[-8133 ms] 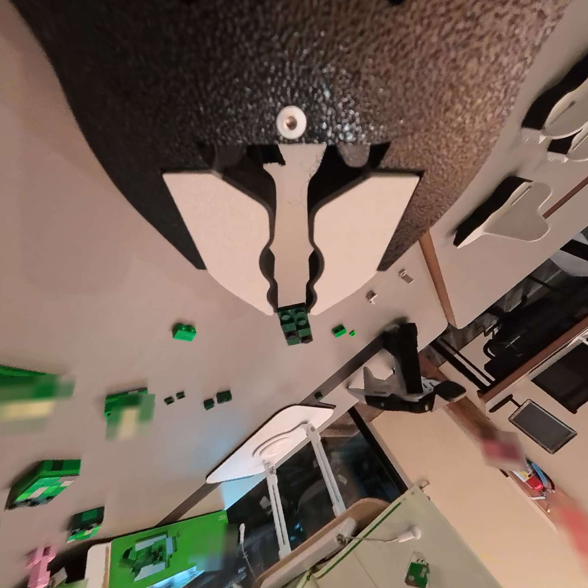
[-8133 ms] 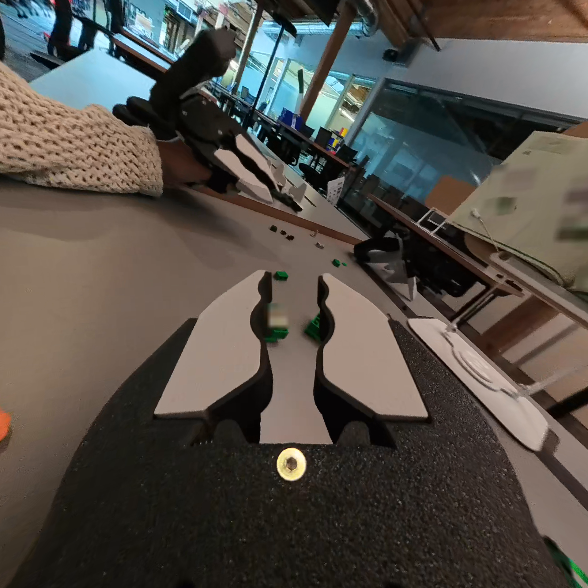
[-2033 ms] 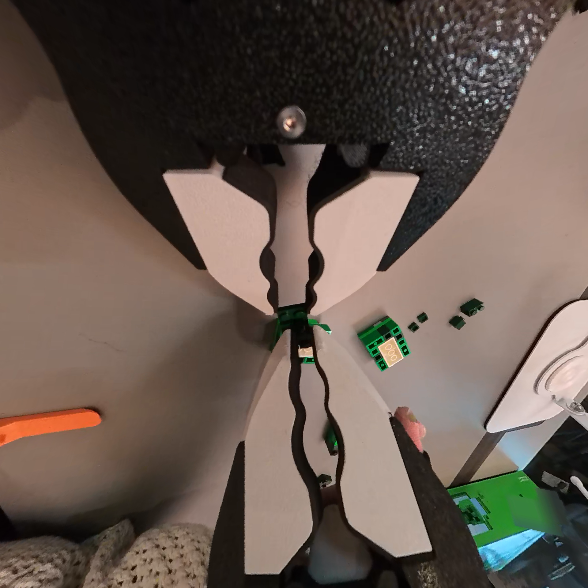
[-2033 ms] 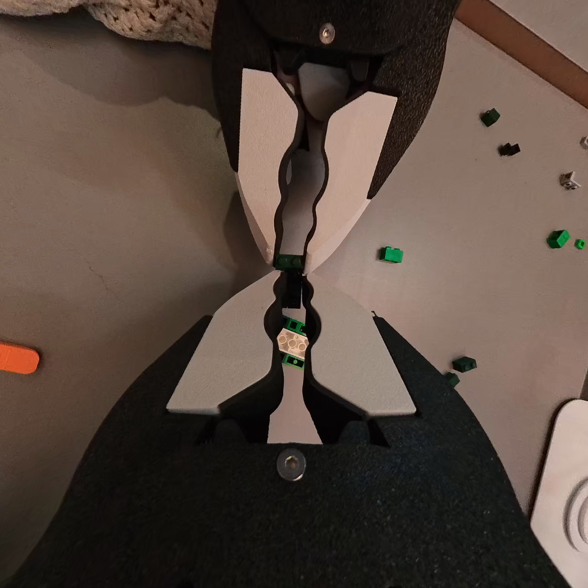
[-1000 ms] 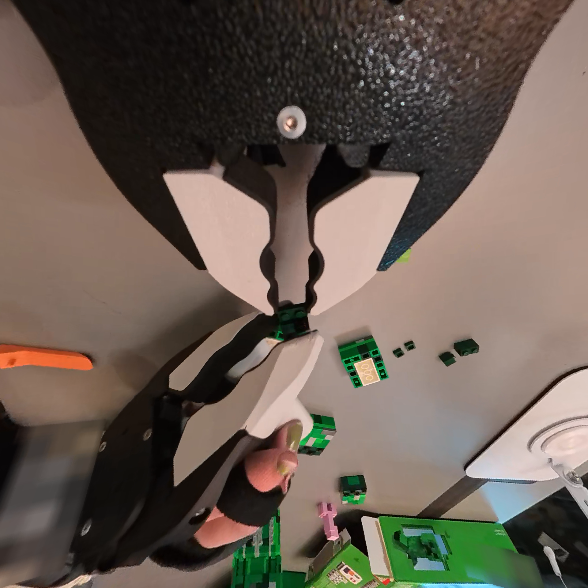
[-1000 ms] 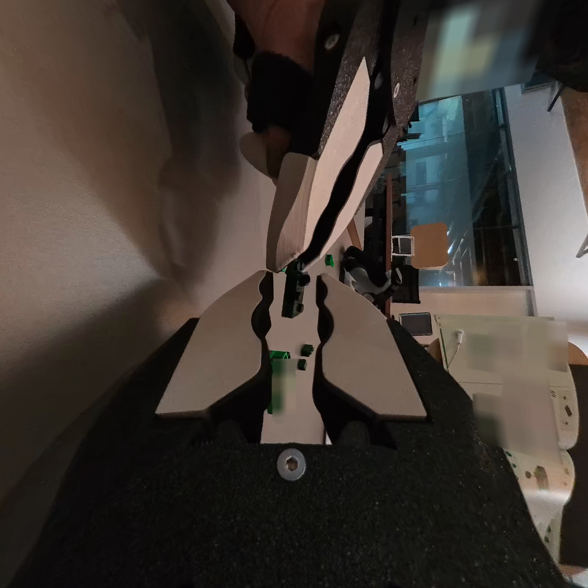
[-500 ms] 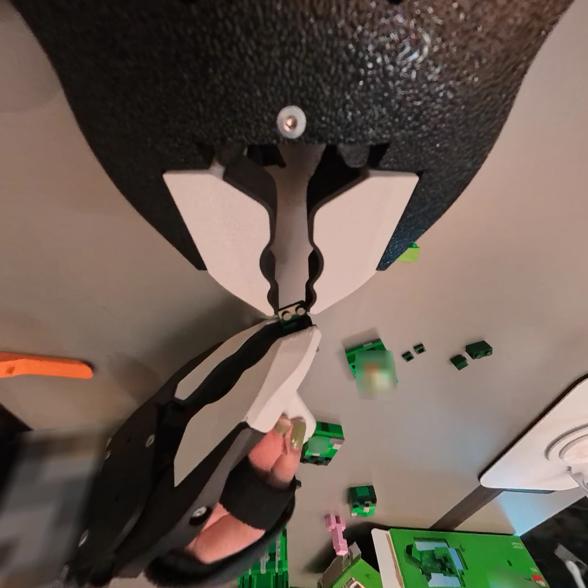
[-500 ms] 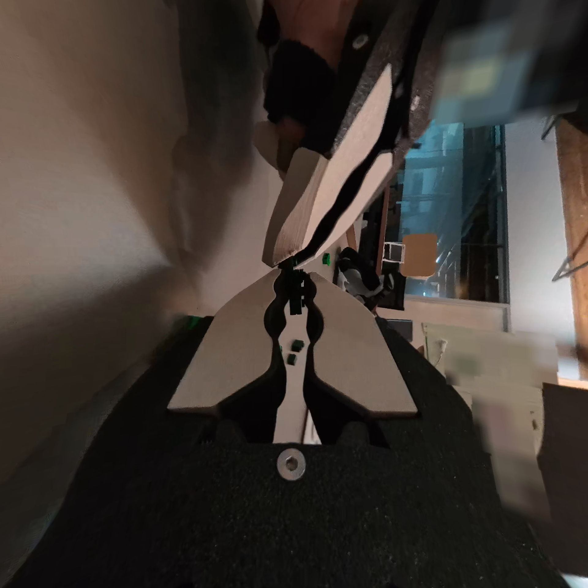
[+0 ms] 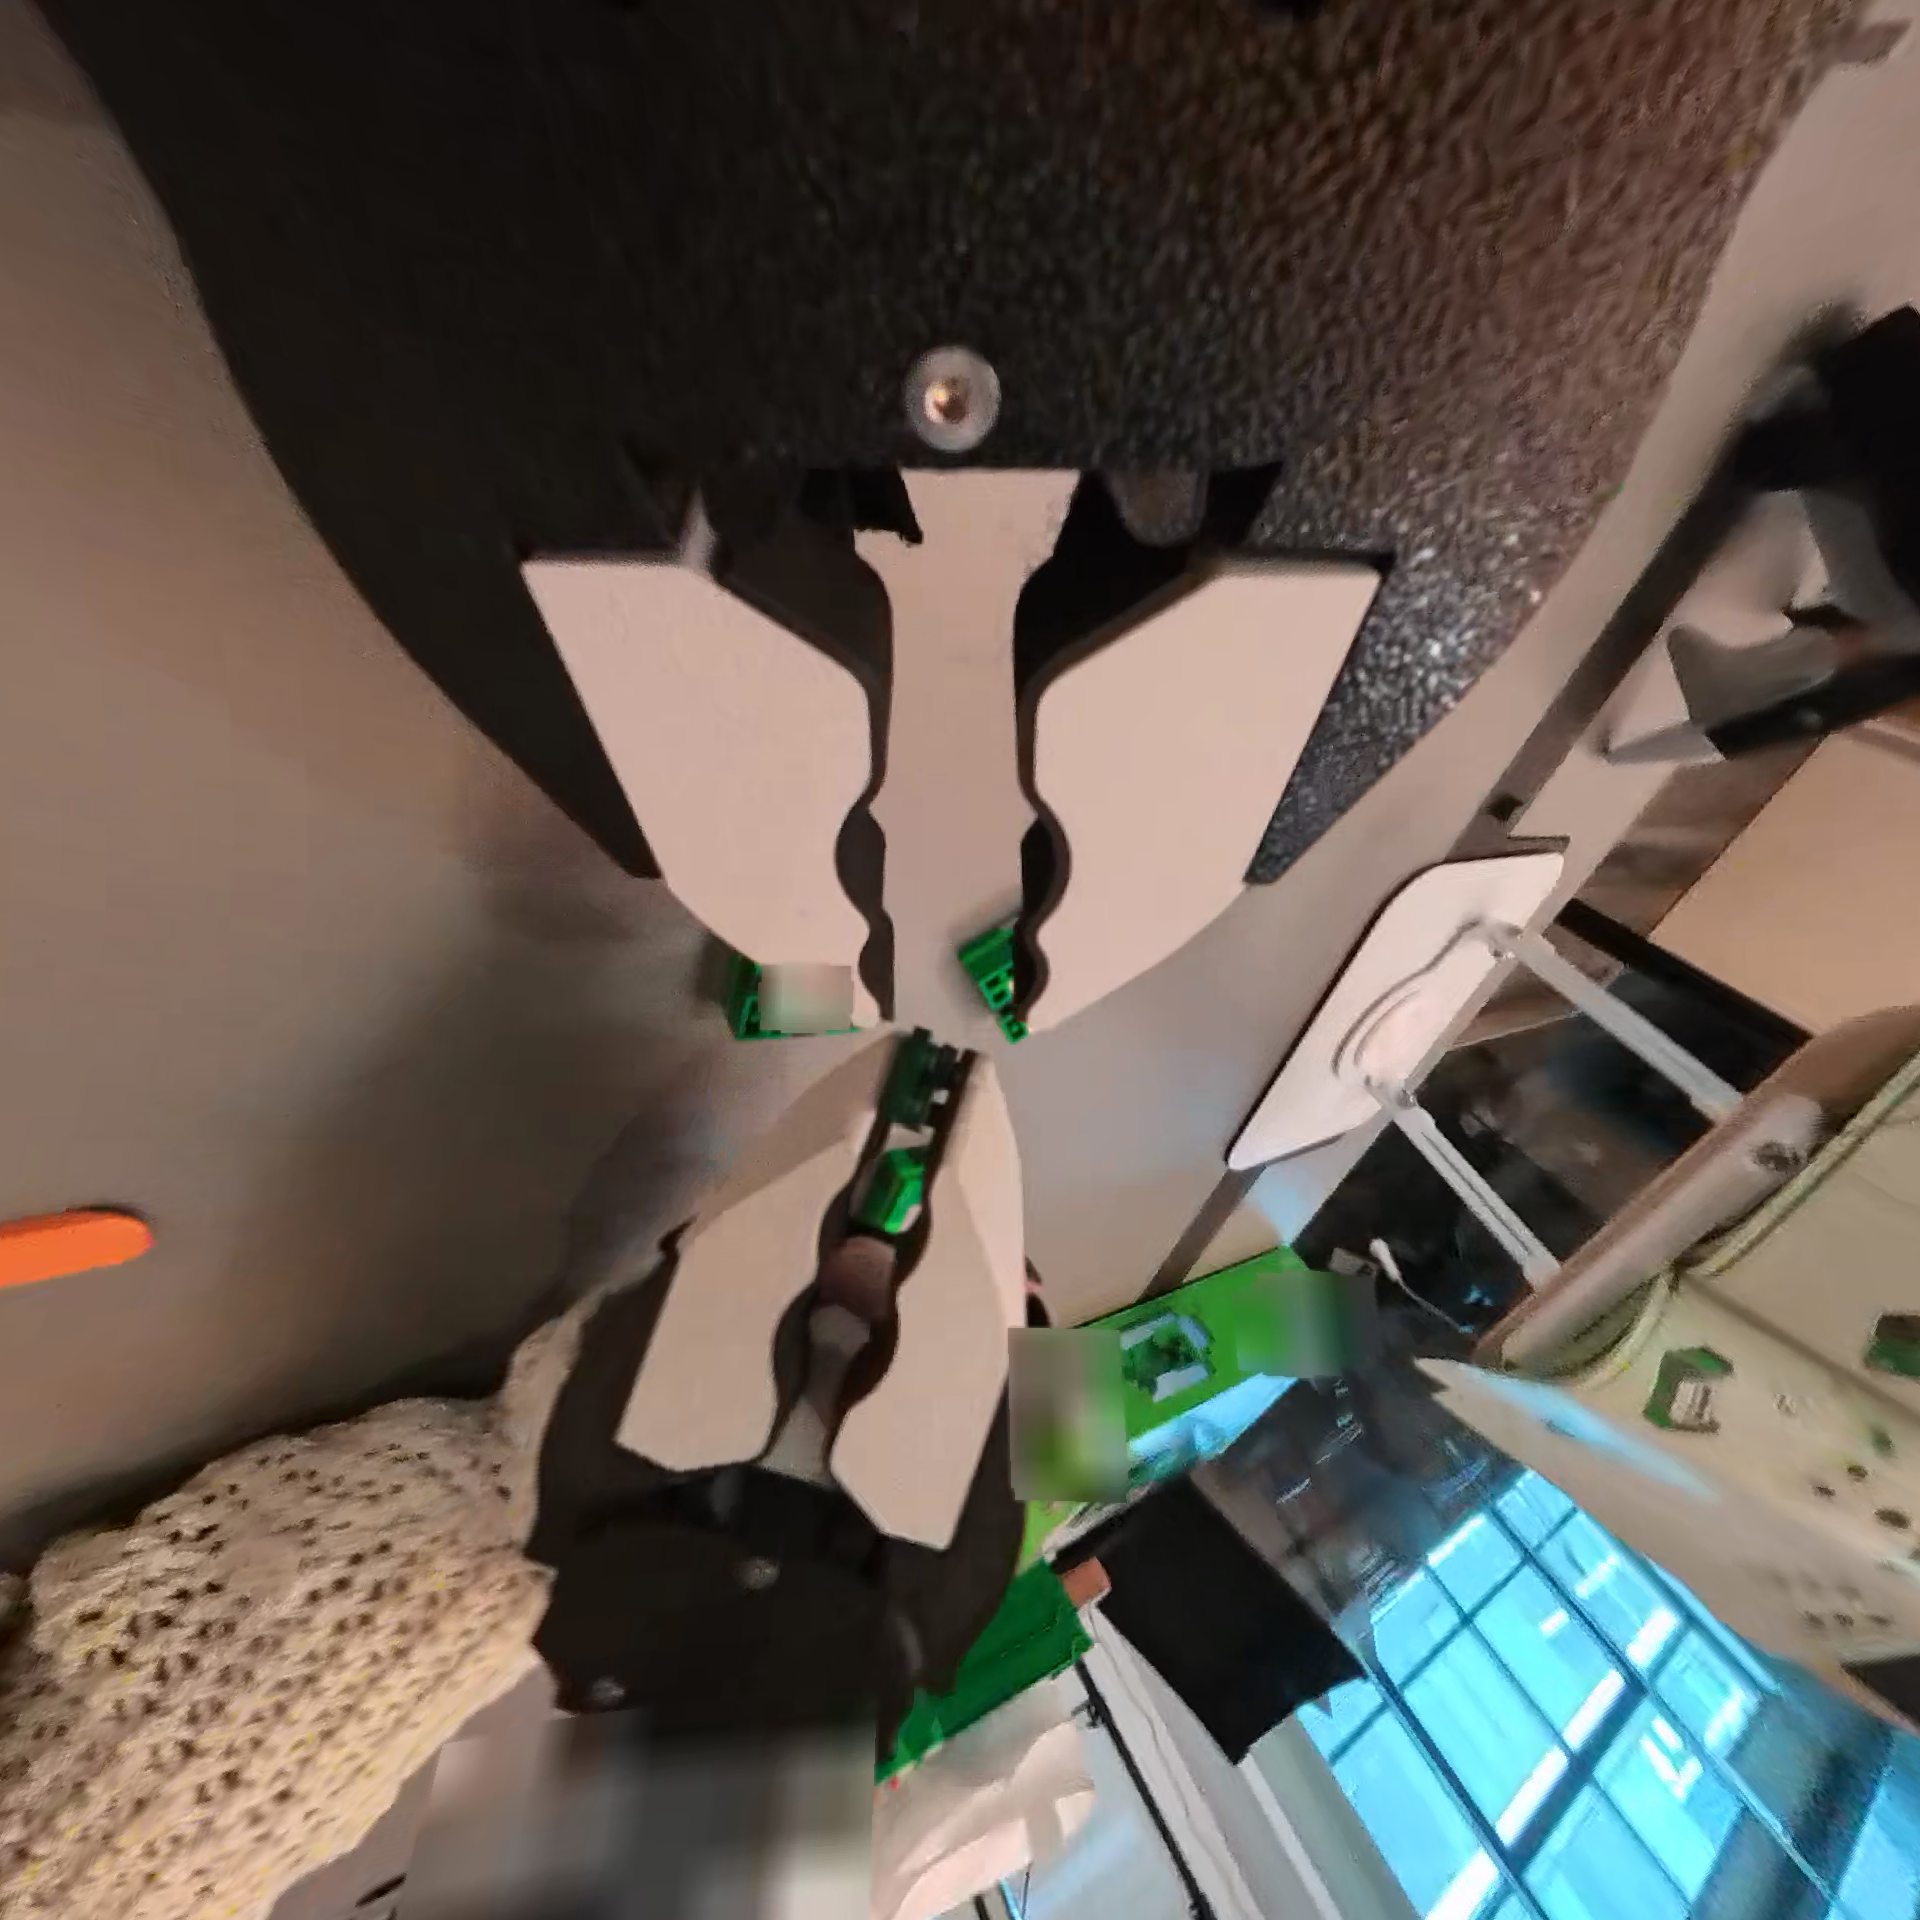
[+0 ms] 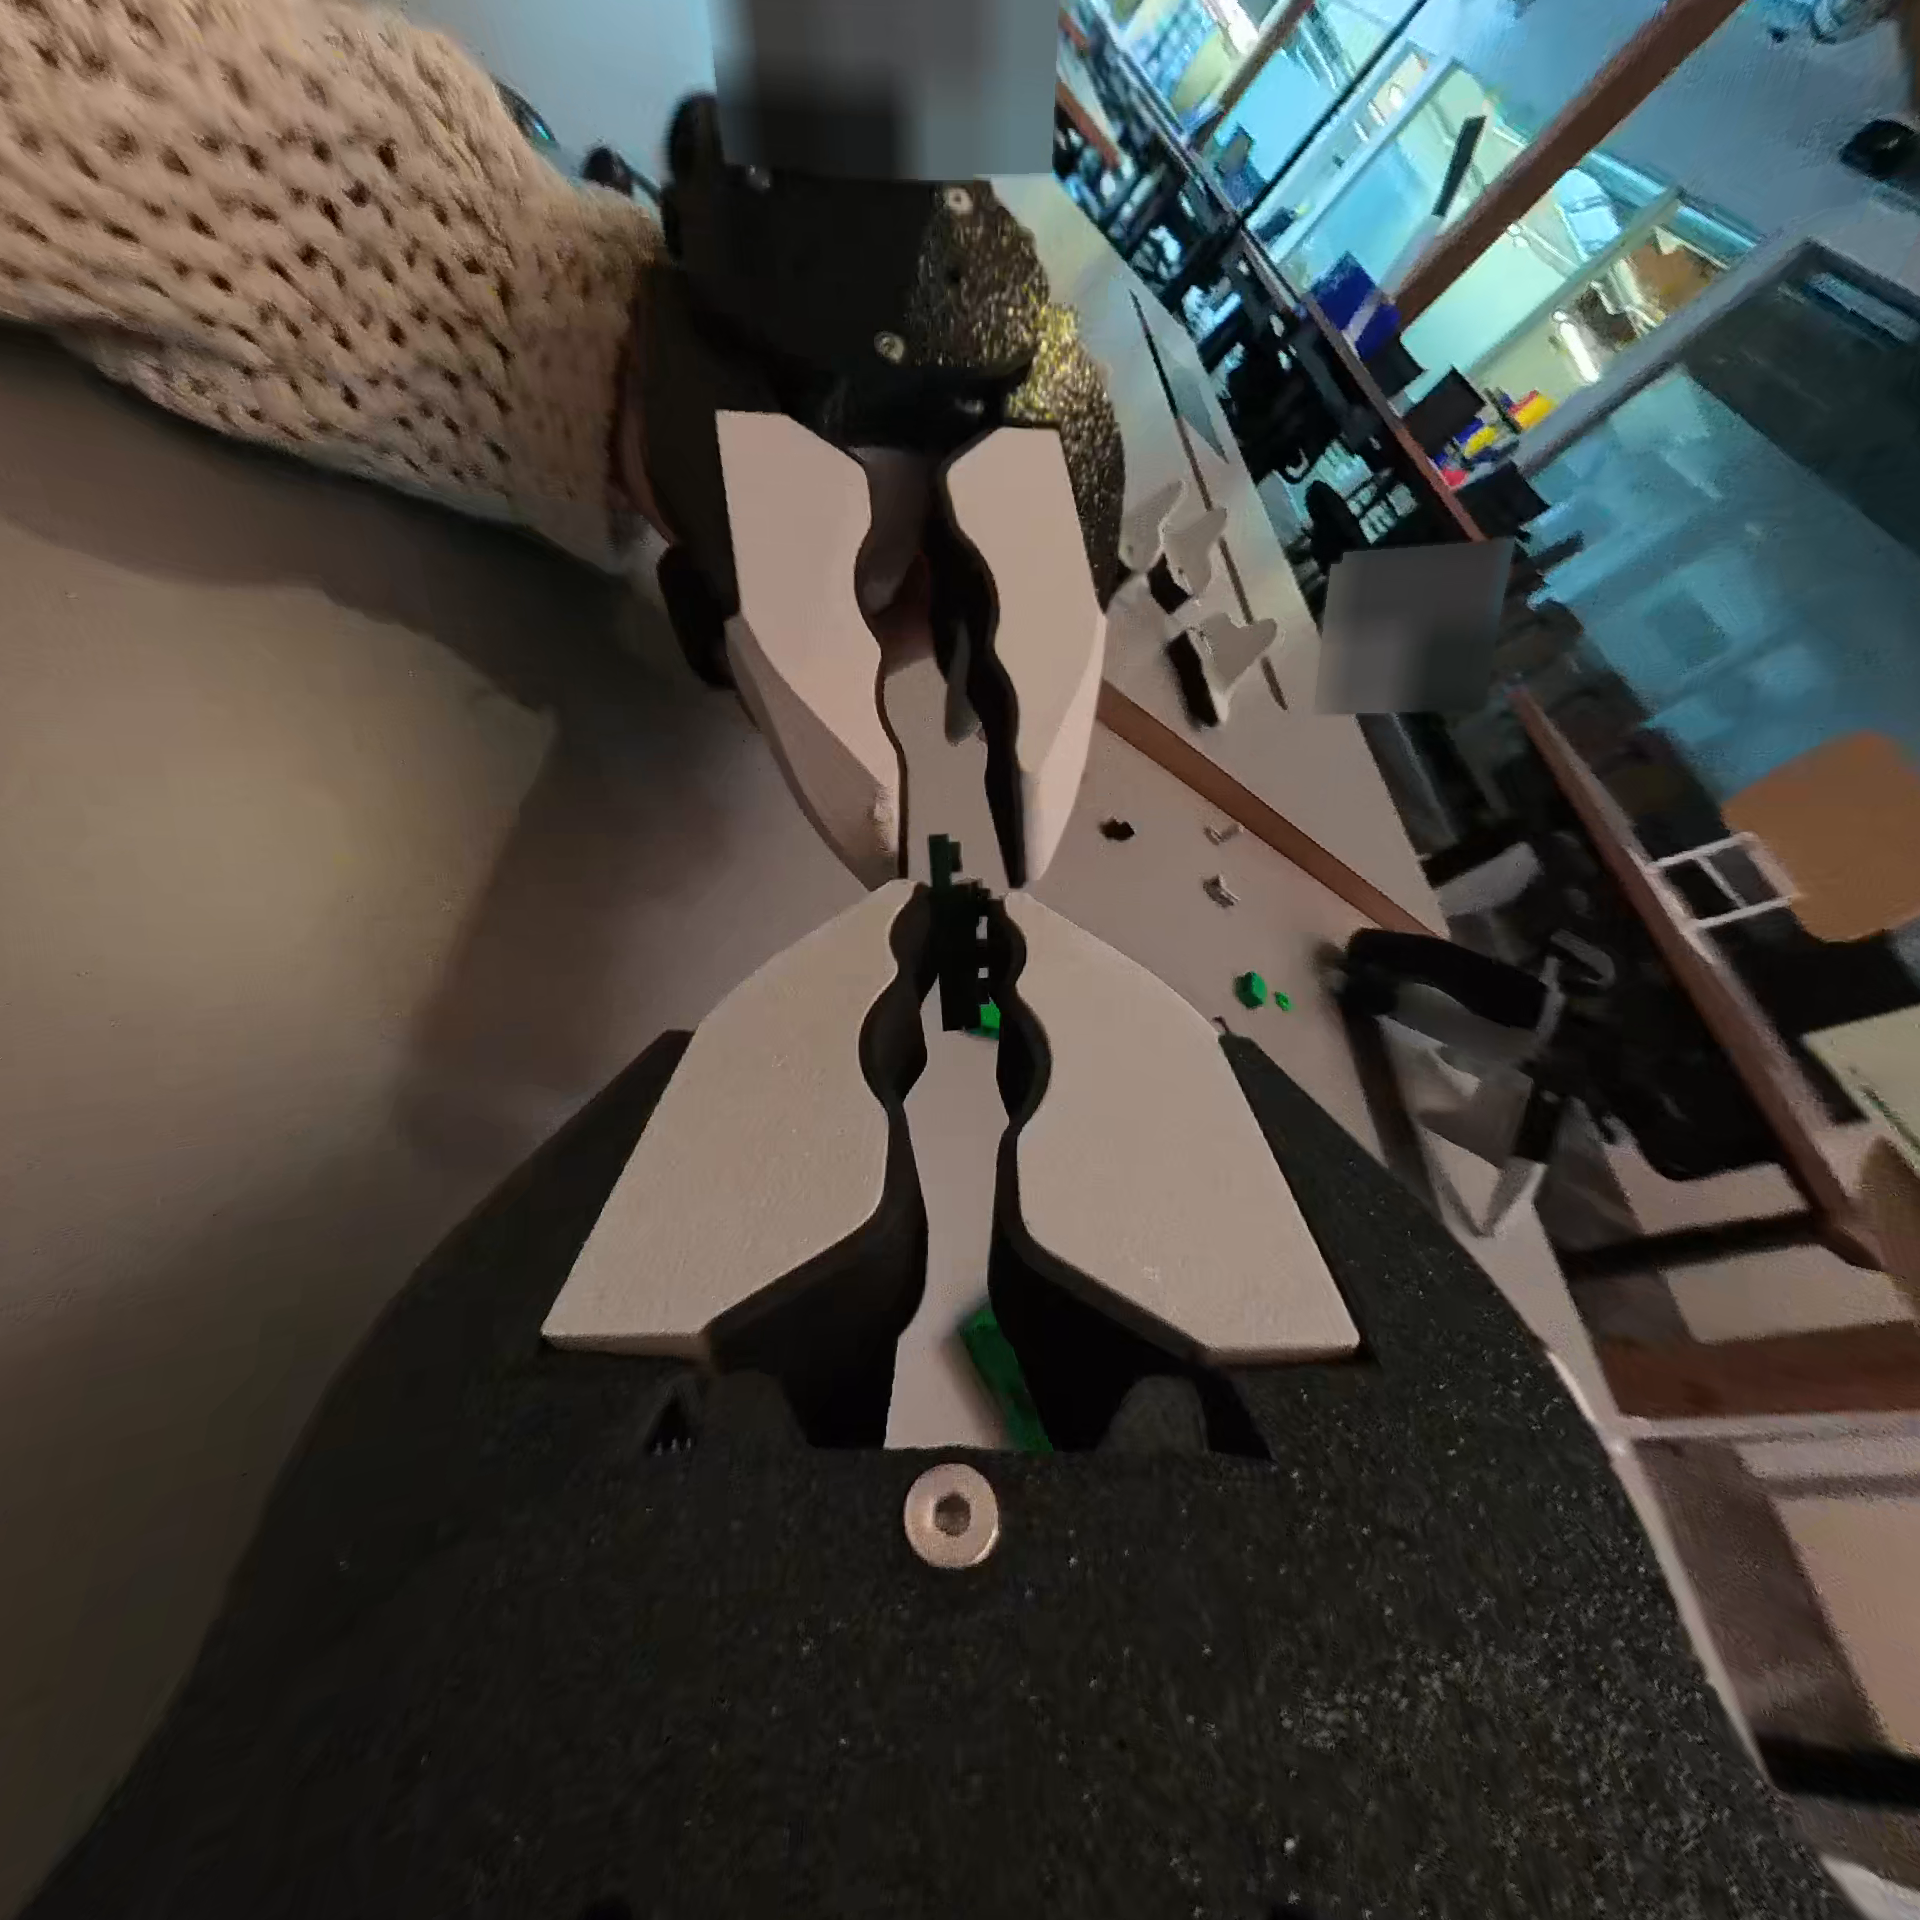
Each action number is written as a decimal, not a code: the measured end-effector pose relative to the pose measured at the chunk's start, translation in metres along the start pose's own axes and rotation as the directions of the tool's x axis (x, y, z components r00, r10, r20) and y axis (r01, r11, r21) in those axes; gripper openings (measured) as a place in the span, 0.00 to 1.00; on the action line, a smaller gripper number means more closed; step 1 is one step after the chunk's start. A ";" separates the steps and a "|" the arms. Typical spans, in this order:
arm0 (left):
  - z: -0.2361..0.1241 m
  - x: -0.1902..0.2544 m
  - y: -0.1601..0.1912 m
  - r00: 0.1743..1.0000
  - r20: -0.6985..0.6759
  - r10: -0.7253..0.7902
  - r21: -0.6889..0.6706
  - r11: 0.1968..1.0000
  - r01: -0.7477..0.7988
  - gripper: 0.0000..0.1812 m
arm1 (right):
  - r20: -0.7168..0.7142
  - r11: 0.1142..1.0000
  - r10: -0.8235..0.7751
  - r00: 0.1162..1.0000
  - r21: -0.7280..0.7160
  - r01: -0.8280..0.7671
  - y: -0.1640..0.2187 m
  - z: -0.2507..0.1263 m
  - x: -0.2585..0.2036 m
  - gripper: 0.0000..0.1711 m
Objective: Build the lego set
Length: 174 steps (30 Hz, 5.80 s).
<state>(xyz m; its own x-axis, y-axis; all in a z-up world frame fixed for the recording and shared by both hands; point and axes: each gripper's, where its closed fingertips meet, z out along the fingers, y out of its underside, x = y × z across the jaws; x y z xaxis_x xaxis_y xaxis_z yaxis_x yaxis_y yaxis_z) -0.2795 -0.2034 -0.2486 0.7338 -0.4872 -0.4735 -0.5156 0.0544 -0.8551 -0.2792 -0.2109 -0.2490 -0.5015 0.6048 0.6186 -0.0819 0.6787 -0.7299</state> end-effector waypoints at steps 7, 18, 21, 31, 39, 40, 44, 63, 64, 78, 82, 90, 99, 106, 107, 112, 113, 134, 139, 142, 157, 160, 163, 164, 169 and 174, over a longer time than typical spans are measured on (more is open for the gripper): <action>0.005 0.009 -0.010 0.999 -0.032 0.032 0.030 0.999 -0.031 0.10 | 0.042 0.999 0.007 0.999 0.052 -0.010 -0.005 -0.009 -0.004 0.05; 0.025 0.039 -0.003 0.984 -0.156 0.091 -0.020 0.995 -0.095 0.00 | 0.071 0.996 -0.025 0.997 0.093 0.018 -0.022 -0.006 -0.008 0.05; 0.031 0.040 0.015 0.986 -0.158 0.058 -0.119 0.990 -0.077 0.00 | 0.055 0.996 -0.035 0.998 0.087 0.030 -0.019 -0.004 -0.007 0.05; -0.003 -0.004 -0.027 0.998 0.062 -0.001 0.141 0.990 -0.008 0.06 | 0.001 0.996 -0.033 0.999 0.086 0.032 -0.012 -0.020 0.007 0.05; 0.003 0.012 -0.034 0.999 -0.010 0.043 0.163 0.986 -0.041 0.09 | 0.081 0.989 0.002 0.997 0.150 -0.014 -0.020 -0.025 0.000 0.05; 0.002 0.013 -0.035 0.999 -0.012 0.048 0.167 0.985 -0.045 0.09 | 0.082 0.988 0.009 0.997 0.154 -0.021 -0.020 -0.025 0.000 0.05; 0.002 0.014 -0.038 0.998 -0.011 0.058 0.179 0.982 -0.055 0.07 | 0.102 0.988 0.018 0.995 0.151 -0.034 -0.019 -0.024 -0.002 0.05; 0.005 0.026 -0.035 0.995 -0.080 0.061 0.158 0.986 -0.048 0.07 | 0.191 0.978 0.037 0.981 0.193 -0.075 -0.023 -0.028 -0.009 0.05; 0.005 0.027 -0.035 0.994 -0.088 0.056 0.161 0.986 -0.042 0.08 | 0.194 0.977 0.041 0.980 0.196 -0.080 -0.023 -0.029 -0.009 0.05; 0.003 0.027 -0.040 0.995 -0.091 0.050 0.190 0.981 -0.032 0.05 | 0.220 0.978 0.052 0.974 0.187 -0.094 -0.021 -0.028 -0.012 0.05; 0.003 0.028 -0.041 0.994 -0.097 0.044 0.202 0.979 -0.024 0.05 | 0.216 0.979 0.035 0.976 0.189 -0.077 -0.023 -0.028 -0.012 0.05; 0.002 0.029 -0.044 0.991 -0.135 0.004 0.223 0.974 0.027 0.04 | 0.216 0.982 0.016 0.976 0.179 -0.056 -0.024 -0.029 -0.014 0.05; 0.007 0.004 -0.033 0.989 -0.014 -0.150 0.169 0.974 0.150 0.06 | -0.030 0.991 -0.127 0.991 0.048 0.129 -0.008 -0.022 0.015 0.05; 0.013 -0.007 -0.027 0.950 0.018 -0.311 0.161 0.939 0.304 0.21 | -0.231 0.887 -0.458 0.859 -0.189 0.422 0.003 -0.016 0.032 0.05; 0.015 -0.005 -0.027 0.947 0.010 -0.322 0.153 0.936 0.316 0.21 | -0.232 0.867 -0.492 0.839 -0.216 0.449 0.004 -0.015 0.032 0.05; 0.021 -0.003 -0.020 0.944 0.016 -0.331 0.095 0.940 0.328 0.17 | -0.255 0.748 -0.658 0.708 -0.330 0.576 0.005 -0.012 0.033 0.05; 0.021 -0.003 -0.018 0.946 0.021 -0.323 0.088 0.943 0.320 0.16 | -0.251 0.732 -0.675 0.694 -0.344 0.588 0.005 -0.011 0.033 0.05; 0.007 -0.017 -0.010 0.958 0.082 -0.274 0.087 0.960 0.267 0.08 | -0.264 0.814 -0.565 0.782 -0.334 0.475 0.017 -0.016 0.038 0.17; -0.003 -0.010 -0.013 0.991 0.042 -0.129 0.092 0.988 0.125 0.08 | 0.022 0.993 -0.022 1.000 -0.116 0.024 0.030 -0.026 0.018 0.25; -0.001 0.007 -0.019 0.999 -0.031 -0.015 0.099 0.995 0.018 0.08 | 0.356 0.828 0.529 0.771 -0.016 -0.561 0.003 -0.042 0.012 0.26; 0.008 0.033 -0.024 0.988 -0.152 0.041 0.105 0.994 -0.025 0.08 | 0.629 0.534 0.731 0.265 -0.287 -0.795 -0.014 -0.044 -0.023 0.07; 0.007 0.012 -0.025 0.988 -0.083 -0.132 0.141 0.980 0.143 0.10 | 0.611 0.519 0.720 0.328 -0.161 -0.839 -0.015 -0.041 -0.005 0.05; -0.001 -0.002 -0.032 0.913 -0.161 -0.375 0.214 0.890 0.404 0.15 | 0.561 0.568 0.696 0.449 -0.047 -0.822 -0.015 -0.038 0.006 0.05; -0.004 -0.006 -0.034 0.886 -0.184 -0.425 0.234 0.857 0.460 0.15 | 0.535 0.594 0.680 0.501 -0.002 -0.804 -0.015 -0.036 0.009 0.05; -0.002 -0.006 -0.030 0.862 -0.198 -0.467 0.217 0.836 0.503 0.11 | 0.453 0.704 0.609 0.651 0.069 -0.706 -0.017 -0.031 0.009 0.05; 0.002 0.006 -0.024 0.848 -0.255 -0.465 0.139 0.850 0.508 0.02 | 0.423 0.753 0.592 0.686 0.014 -0.658 -0.009 -0.028 0.002 0.04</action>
<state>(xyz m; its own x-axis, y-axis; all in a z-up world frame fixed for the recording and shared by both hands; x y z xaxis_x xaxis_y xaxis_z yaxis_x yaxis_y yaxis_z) -0.2621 -0.2056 -0.2311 0.7492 -0.6604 0.0502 -0.0042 -0.0805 -0.9967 -0.2556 -0.2036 -0.2332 -0.7568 0.6405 -0.1303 0.2561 0.1071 -0.9607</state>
